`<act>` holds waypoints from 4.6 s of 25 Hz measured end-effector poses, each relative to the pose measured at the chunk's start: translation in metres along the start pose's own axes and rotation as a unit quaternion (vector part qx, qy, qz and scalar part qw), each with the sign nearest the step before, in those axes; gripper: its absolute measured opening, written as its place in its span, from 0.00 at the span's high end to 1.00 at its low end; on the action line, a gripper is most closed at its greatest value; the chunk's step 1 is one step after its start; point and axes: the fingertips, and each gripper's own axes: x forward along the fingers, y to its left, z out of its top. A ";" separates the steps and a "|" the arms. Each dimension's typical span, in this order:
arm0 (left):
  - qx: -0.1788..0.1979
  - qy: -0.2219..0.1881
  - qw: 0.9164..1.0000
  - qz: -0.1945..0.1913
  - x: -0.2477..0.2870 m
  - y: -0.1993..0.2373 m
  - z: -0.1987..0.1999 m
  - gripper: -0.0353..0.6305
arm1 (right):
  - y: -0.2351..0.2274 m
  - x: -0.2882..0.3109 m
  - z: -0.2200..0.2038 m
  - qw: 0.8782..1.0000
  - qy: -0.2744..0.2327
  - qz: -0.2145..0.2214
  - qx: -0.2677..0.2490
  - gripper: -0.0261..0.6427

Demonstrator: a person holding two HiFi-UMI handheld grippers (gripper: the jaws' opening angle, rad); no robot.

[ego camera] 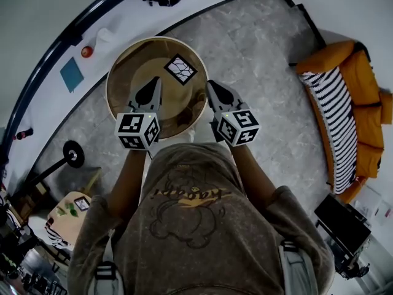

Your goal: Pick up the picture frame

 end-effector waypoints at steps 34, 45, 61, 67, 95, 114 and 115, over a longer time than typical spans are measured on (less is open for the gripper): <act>-0.065 0.064 0.995 0.051 0.169 0.089 -0.151 0.92 | -0.130 0.184 -0.105 0.995 0.093 0.022 -0.011 0.93; -0.085 0.067 0.991 0.074 0.204 0.117 -0.208 0.92 | -0.150 0.234 -0.164 0.989 0.139 0.034 -0.029 0.93; -0.130 0.087 0.985 0.076 0.219 0.116 -0.243 0.65 | -0.141 0.251 -0.194 0.980 0.167 0.091 -0.050 0.65; -0.146 0.104 0.980 0.085 0.221 0.119 -0.258 0.65 | -0.145 0.260 -0.212 0.973 0.199 0.096 -0.062 0.65; -0.239 0.185 0.941 0.151 0.246 0.142 -0.355 0.73 | -0.179 0.297 -0.284 0.951 0.280 0.089 -0.097 0.71; -0.247 0.195 0.936 0.158 0.245 0.142 -0.356 0.76 | -0.179 0.295 -0.287 0.947 0.302 0.067 -0.091 0.77; -0.251 0.195 0.935 0.157 0.245 0.142 -0.355 0.76 | -0.179 0.294 -0.288 0.946 0.306 0.066 -0.090 0.77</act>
